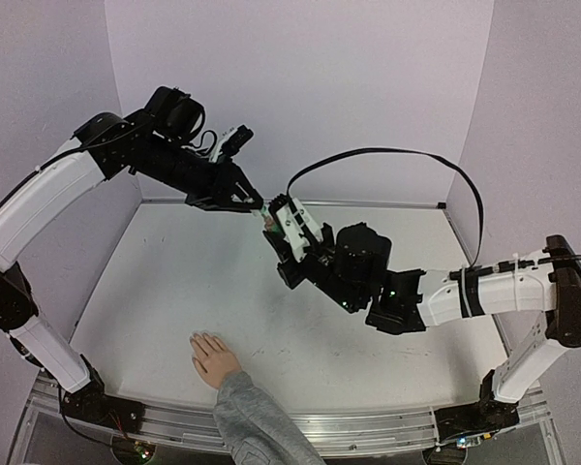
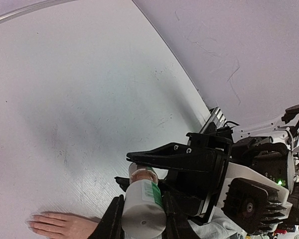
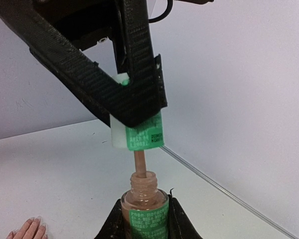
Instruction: Paint the nails
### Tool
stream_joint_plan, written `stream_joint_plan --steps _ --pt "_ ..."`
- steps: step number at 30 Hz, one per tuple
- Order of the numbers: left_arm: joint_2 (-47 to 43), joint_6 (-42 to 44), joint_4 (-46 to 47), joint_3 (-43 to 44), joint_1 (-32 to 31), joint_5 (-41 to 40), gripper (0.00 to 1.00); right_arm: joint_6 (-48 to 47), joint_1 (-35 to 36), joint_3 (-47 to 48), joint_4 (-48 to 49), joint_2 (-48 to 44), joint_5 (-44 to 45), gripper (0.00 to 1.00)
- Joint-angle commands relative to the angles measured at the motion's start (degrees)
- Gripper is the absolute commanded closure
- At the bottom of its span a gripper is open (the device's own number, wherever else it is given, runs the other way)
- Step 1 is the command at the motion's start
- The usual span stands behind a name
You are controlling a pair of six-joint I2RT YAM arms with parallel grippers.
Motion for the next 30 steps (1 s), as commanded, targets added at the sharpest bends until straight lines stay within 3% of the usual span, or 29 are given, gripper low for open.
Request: stream_joint_plan --steps 1,11,17,21,30 --pt "-1.5 0.1 -0.4 2.7 0.5 -1.4 1.00 1.1 -0.3 -0.2 6.2 -4.0 2.2 1.00" --pt "-4.0 0.1 -0.1 1.4 1.8 -1.7 1.00 2.7 -0.8 -4.6 6.5 -8.5 0.9 1.00" --pt "-6.5 1.3 0.1 -3.8 5.3 1.4 1.00 6.8 -5.9 -10.4 2.8 -17.2 -6.7 1.00" --pt "-9.4 9.4 0.7 -12.2 8.1 6.0 1.00 8.1 -11.5 -11.7 -4.2 -22.3 -13.6 1.00" --pt "-17.6 22.2 9.0 -37.6 11.7 0.4 1.00 6.0 -16.7 -13.6 -12.0 -29.1 -18.5 1.00"
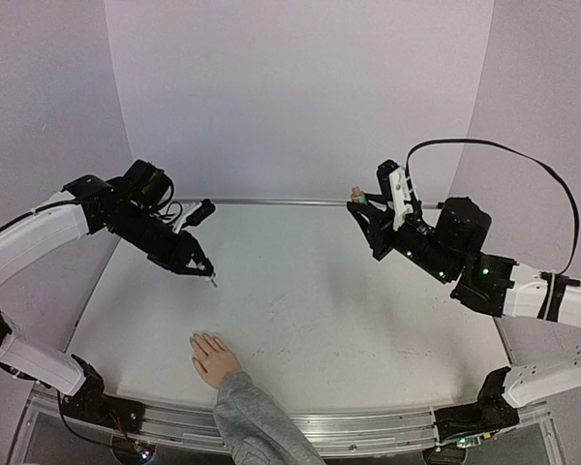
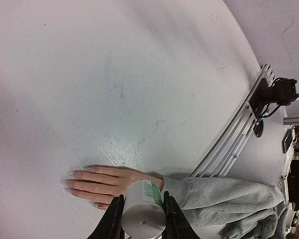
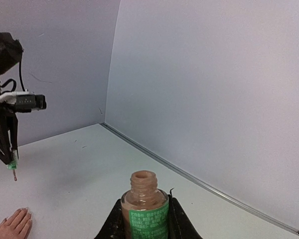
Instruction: Paint the nails
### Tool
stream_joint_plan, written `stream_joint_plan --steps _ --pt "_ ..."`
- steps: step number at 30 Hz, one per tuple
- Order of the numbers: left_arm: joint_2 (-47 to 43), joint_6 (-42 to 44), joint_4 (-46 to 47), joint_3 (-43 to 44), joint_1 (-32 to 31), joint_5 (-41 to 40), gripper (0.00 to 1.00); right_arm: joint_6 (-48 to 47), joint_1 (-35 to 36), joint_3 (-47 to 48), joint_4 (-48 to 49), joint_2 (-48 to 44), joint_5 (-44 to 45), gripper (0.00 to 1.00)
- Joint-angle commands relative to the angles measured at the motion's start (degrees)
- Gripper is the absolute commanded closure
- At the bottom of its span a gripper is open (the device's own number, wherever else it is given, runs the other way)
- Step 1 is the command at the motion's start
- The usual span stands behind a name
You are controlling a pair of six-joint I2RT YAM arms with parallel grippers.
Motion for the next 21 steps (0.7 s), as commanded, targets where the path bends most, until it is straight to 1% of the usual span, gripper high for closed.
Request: stream_joint_plan --steps 1,3,7,13,16,19,21 --pt "-4.9 7.8 7.9 -9.0 2.2 -2.0 1.00 -0.3 -0.7 -0.8 -1.0 -2.9 -3.5 1.00" --pt "-5.1 9.7 8.7 -11.3 3.4 -2.2 1.00 -0.5 -1.0 -1.2 -1.3 -3.1 -4.1 1.00" --pt "-2.7 10.6 9.2 -14.9 7.3 -2.1 1.00 -1.0 -2.1 -1.2 -2.0 -2.5 -5.4 1.00" --pt "1.7 13.1 9.7 -18.1 11.7 0.6 1.00 -1.0 -6.8 0.2 -2.1 0.4 -12.6 1.00" --pt "3.6 14.0 10.3 -18.5 13.1 4.2 1.00 -1.0 -9.5 1.0 -2.0 1.8 -15.9 1.00" --pt "5.9 14.1 10.6 -18.3 14.3 6.3 1.00 -0.9 -12.5 1.3 -2.0 2.8 -19.6 1.00" --pt "7.8 12.8 10.5 -18.0 15.3 6.4 1.00 -1.0 -14.2 1.5 -2.0 3.6 -21.1 1.00"
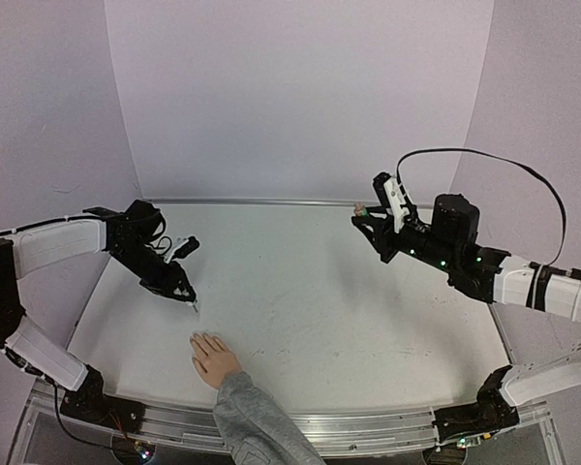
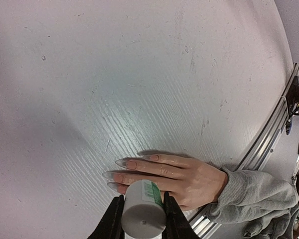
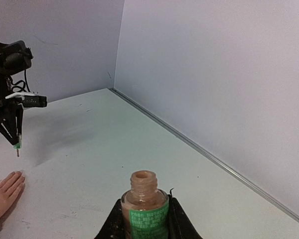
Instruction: Paint the nails
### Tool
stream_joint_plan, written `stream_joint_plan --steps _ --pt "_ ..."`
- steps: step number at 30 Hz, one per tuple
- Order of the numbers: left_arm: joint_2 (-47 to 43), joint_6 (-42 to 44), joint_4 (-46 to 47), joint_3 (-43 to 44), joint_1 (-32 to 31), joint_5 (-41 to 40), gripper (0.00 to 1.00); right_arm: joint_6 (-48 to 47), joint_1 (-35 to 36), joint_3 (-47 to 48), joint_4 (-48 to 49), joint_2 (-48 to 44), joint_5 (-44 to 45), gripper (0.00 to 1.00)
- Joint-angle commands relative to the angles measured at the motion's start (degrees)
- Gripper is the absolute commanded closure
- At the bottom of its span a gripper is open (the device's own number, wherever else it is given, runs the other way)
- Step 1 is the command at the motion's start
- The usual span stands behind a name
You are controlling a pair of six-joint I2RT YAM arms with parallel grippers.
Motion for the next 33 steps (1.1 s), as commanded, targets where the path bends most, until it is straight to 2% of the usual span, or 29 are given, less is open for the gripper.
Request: stream_joint_plan --steps 1,5,12,18,21,33 --pt "3.3 -0.6 1.8 0.9 2.4 5.0 1.00 -0.3 -3.9 3.2 3.0 0.9 -6.7 1.00" --pt "3.3 -7.1 3.3 -1.6 3.7 8.3 1.00 0.3 -6.2 3.9 3.1 2.1 -10.4 1.00" --pt "-5.4 -17.2 6.4 -9.4 3.4 4.5 1.00 0.5 -7.6 3.7 3.7 3.8 -12.8 1.00" --pt "-8.3 -23.8 7.0 -12.7 3.2 0.8 1.00 1.1 -8.0 3.2 4.4 4.0 -14.2 1.00" --pt "-10.5 -25.1 7.6 -13.2 2.6 -0.9 1.00 1.2 -8.0 2.6 4.6 3.6 -14.5 1.00" --pt "-7.9 -24.5 9.6 -14.0 2.7 -1.4 1.00 1.6 -8.0 0.9 5.6 1.8 -14.2 1.00"
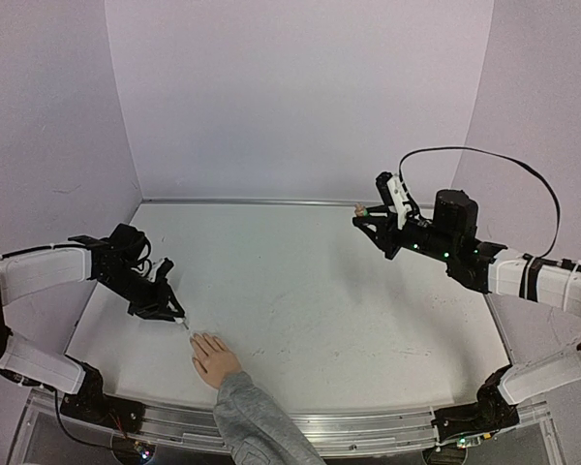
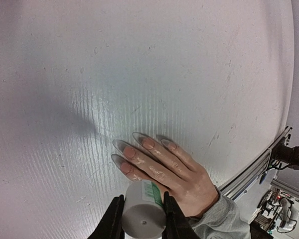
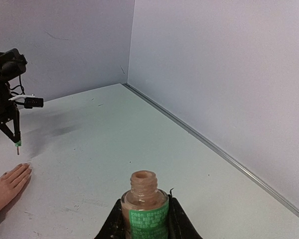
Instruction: Paint the nails
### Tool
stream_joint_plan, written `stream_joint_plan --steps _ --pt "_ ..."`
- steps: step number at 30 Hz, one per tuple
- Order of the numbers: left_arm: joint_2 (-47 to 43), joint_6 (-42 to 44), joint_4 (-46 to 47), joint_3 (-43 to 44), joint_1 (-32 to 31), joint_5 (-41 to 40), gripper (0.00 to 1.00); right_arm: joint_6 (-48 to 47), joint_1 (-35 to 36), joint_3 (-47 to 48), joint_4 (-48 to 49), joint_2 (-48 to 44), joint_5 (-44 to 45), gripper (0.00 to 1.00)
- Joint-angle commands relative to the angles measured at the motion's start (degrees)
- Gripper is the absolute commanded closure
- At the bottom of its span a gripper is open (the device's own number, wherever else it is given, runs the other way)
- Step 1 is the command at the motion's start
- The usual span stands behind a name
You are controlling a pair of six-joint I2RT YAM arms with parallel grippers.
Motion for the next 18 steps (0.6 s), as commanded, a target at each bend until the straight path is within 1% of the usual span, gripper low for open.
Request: stream_joint_plan --steps 1,18 --pt "0.9 0.1 2.7 0.4 -0.2 -0.6 1.00 1.0 -0.3 0.0 4.6 -2.3 -1.1 1.00" --pt "7.4 2.8 7.5 0.3 -0.2 1.6 1.00 0.7 -0.4 0.2 5.0 -1.4 -0.5 1.00"
